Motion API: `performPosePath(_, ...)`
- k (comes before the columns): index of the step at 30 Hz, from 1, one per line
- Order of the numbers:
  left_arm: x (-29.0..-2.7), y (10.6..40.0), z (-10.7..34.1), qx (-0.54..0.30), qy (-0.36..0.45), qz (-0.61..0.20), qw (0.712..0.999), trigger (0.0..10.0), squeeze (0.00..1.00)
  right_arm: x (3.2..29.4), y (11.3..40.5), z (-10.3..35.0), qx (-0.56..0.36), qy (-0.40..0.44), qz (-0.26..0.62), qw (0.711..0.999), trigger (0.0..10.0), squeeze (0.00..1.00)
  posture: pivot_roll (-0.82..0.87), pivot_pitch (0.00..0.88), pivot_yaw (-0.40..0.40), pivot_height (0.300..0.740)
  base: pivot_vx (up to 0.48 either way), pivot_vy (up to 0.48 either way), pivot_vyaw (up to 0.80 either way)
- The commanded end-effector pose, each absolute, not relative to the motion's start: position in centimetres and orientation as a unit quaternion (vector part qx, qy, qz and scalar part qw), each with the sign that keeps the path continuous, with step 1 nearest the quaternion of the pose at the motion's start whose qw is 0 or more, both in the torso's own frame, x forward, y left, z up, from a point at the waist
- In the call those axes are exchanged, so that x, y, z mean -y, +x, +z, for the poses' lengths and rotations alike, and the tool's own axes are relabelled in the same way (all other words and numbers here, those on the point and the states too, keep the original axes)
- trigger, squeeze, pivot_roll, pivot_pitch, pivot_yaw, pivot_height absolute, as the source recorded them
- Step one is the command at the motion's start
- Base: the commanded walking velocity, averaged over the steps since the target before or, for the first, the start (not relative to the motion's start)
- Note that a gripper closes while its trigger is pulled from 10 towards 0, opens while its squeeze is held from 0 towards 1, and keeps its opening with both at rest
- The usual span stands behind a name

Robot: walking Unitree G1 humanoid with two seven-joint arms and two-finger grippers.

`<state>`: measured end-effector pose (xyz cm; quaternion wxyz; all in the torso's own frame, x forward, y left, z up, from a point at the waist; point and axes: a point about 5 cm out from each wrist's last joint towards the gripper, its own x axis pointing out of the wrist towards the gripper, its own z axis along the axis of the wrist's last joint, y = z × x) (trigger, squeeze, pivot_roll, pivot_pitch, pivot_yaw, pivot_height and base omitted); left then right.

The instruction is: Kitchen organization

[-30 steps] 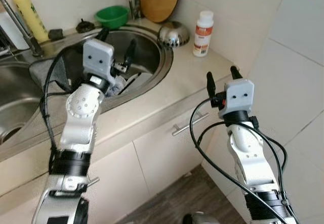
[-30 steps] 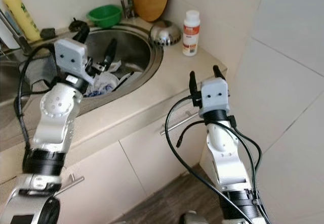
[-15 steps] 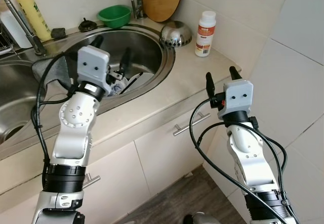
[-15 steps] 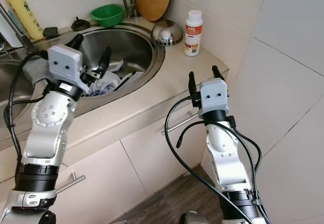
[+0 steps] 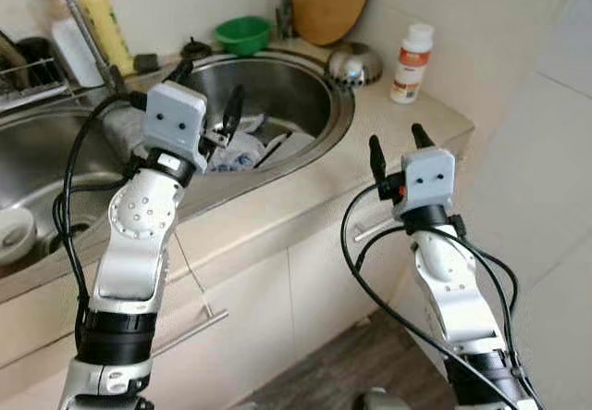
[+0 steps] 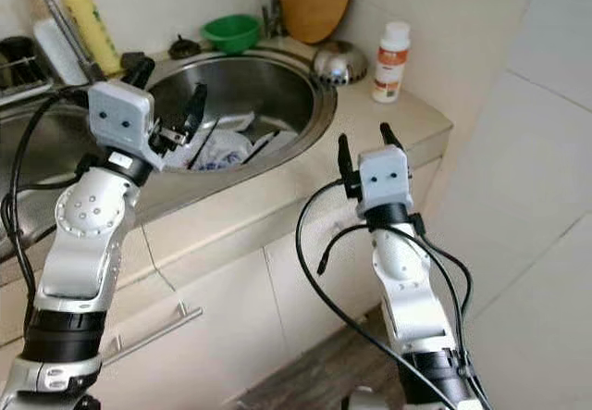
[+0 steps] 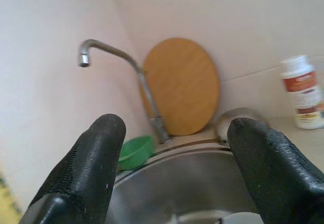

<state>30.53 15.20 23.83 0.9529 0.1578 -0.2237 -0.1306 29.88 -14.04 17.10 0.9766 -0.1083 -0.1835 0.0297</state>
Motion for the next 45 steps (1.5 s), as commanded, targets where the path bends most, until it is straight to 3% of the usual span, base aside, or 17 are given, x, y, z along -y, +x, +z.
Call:
performPosePath(1, -15.4, 30.3, 24.3, 0.229, 0.163, -0.126, 0.951, 10.0, 0.00, 13.8, 29.8, 17.5, 0.193, -0.105, 0.036, 0.975, 10.0, 0.00, -0.09, 0.041, 0.037, 0.740, 0.000, 0.334, 0.00)
performPosePath(8, -15.2, 30.2, 24.5, 0.233, 0.164, -0.127, 0.950, 10.0, 0.00, 13.7, 29.9, 17.5, 0.191, -0.106, 0.036, 0.975, 10.0, 0.00, -0.09, 0.042, 0.037, 0.740, 0.000, 0.441, 0.00)
performPosePath(24, -14.6, 29.7, 24.6, 0.244, 0.168, -0.133, 0.946, 10.0, 0.00, 13.8, 30.0, 17.4, 0.183, -0.100, 0.032, 0.977, 10.0, 0.00, -0.09, 0.047, 0.036, 0.740, 0.000, 0.000, 0.00)
performPosePath(45, -13.1, 28.6, 24.0, 0.265, 0.174, -0.166, 0.934, 10.0, 0.00, 14.6, 29.1, 17.6, 0.177, -0.116, 0.029, 0.977, 10.0, 0.00, -0.11, 0.051, 0.039, 0.740, 0.000, 0.000, -0.78)
